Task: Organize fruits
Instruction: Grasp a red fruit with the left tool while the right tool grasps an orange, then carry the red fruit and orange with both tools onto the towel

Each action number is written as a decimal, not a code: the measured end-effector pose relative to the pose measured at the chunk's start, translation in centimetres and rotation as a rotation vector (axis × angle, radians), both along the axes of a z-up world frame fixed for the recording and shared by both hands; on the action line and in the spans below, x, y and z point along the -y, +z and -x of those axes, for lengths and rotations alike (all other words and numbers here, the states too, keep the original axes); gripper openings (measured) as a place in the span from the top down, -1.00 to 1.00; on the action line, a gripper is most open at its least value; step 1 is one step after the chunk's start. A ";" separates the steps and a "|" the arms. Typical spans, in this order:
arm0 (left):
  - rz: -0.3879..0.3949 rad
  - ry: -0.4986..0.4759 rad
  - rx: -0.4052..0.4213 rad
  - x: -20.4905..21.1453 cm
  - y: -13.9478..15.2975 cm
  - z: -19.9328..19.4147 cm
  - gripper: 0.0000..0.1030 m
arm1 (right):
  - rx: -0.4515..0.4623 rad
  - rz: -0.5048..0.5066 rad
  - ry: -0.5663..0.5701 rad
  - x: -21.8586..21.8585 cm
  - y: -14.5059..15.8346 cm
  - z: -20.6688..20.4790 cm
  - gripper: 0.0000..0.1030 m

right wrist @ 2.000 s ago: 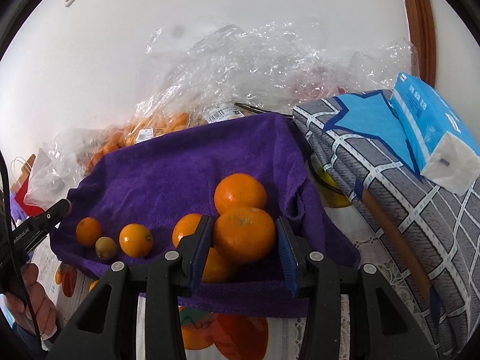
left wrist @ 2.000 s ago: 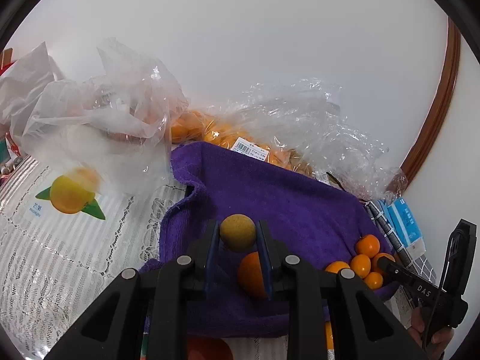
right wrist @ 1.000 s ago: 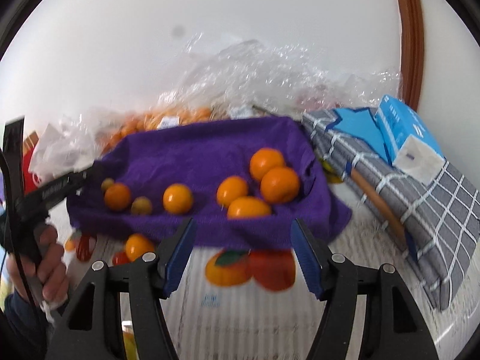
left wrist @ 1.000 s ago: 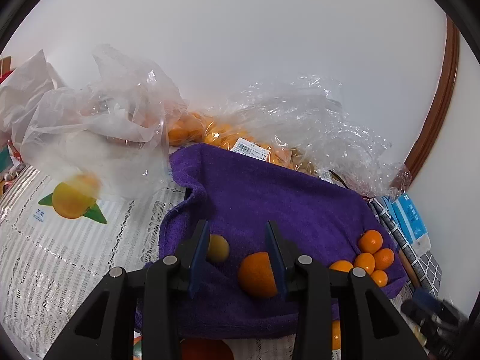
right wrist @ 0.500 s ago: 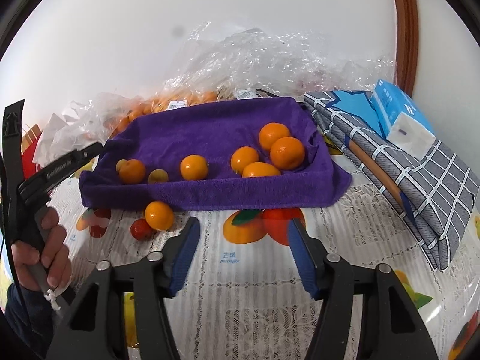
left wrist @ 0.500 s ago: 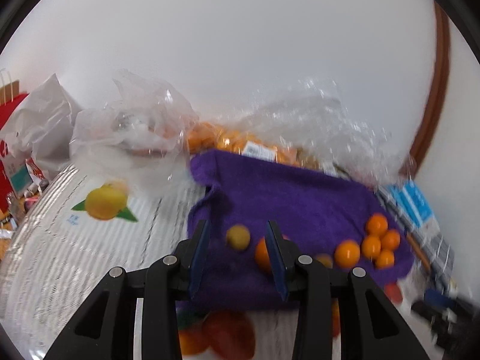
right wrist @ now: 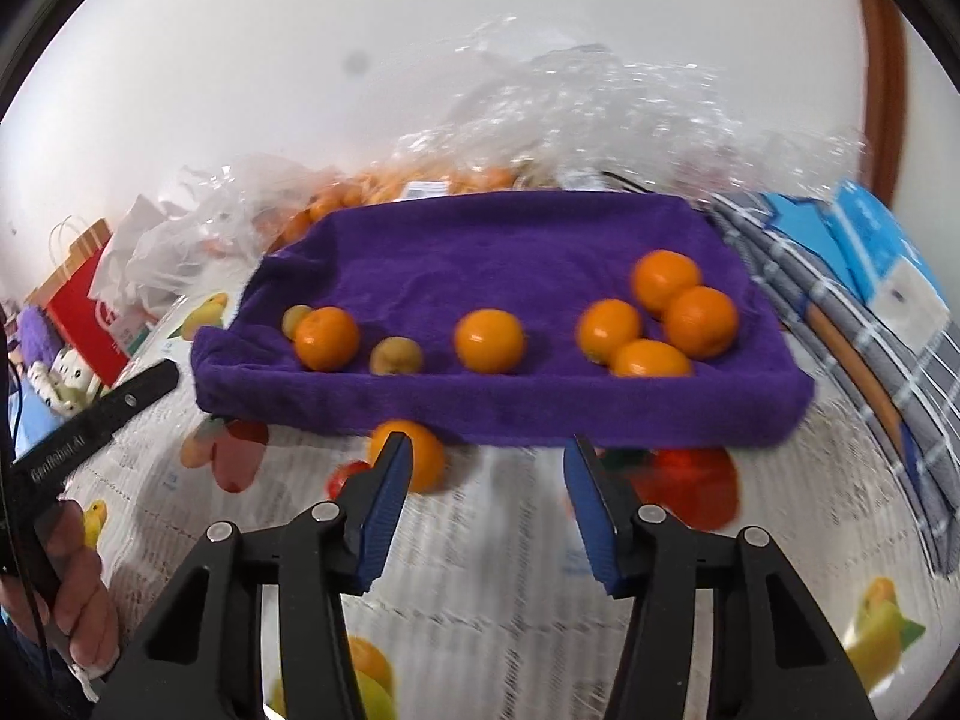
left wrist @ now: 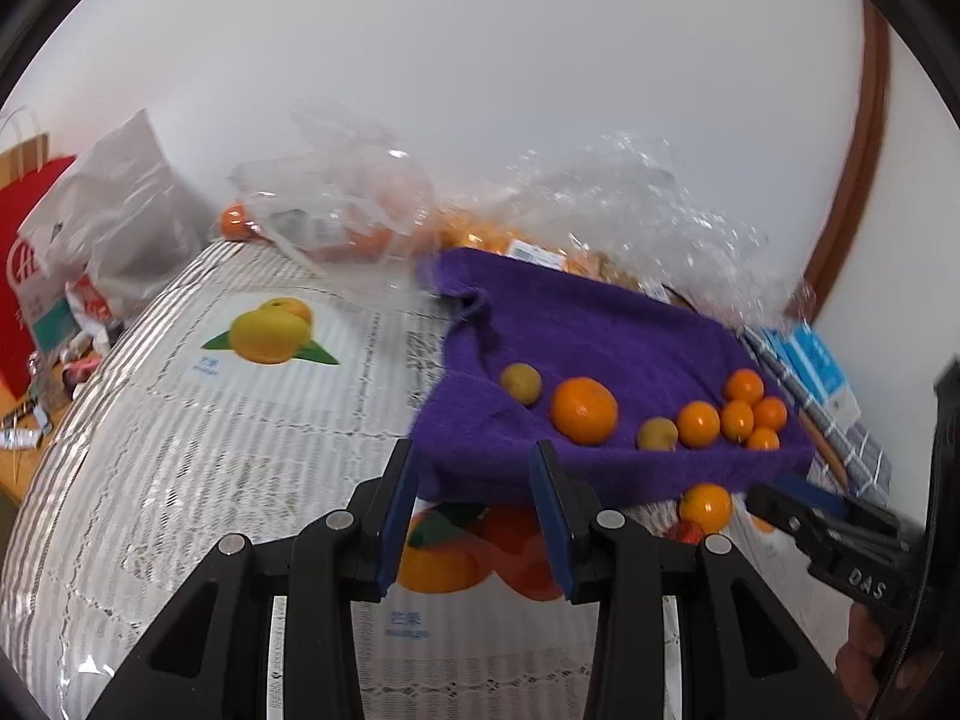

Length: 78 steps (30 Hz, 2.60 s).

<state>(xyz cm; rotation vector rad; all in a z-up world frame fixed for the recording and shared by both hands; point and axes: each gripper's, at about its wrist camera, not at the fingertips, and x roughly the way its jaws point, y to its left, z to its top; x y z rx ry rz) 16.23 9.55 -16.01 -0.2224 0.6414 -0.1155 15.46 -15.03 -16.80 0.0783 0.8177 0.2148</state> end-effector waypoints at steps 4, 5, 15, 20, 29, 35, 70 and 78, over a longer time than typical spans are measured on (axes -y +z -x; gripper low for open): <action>-0.003 0.003 0.016 0.1 0.2 0.2 0.29 | -0.001 -0.015 0.011 -0.7 -0.4 -1.1 0.05; -0.001 0.004 0.019 0.1 0.2 0.2 0.29 | -0.013 -0.023 0.017 -0.8 -0.6 -1.3 0.06; 0.017 0.011 0.006 -0.2 0.1 0.0 0.29 | -0.124 -0.147 0.081 -1.9 -2.4 -2.3 0.23; 0.015 -0.002 0.013 0.0 0.2 0.1 0.29 | -0.150 -0.196 0.088 -1.7 -2.8 -2.5 0.38; -0.062 -0.259 -0.097 7.4 -0.8 -0.4 0.29 | -0.029 -0.133 -0.003 4.0 1.2 0.0 0.38; -0.094 -0.337 -0.131 9.7 -1.4 -0.7 0.29 | -0.001 -0.121 -0.065 8.4 2.2 1.4 0.38; 0.021 -0.156 -0.054 8.2 1.8 -6.9 0.50 | 0.052 -0.068 0.034 4.4 0.1 -6.6 0.38; 0.008 -0.164 -0.067 8.6 1.0 -7.1 0.50 | 0.041 -0.060 0.028 4.2 -0.5 -6.7 0.37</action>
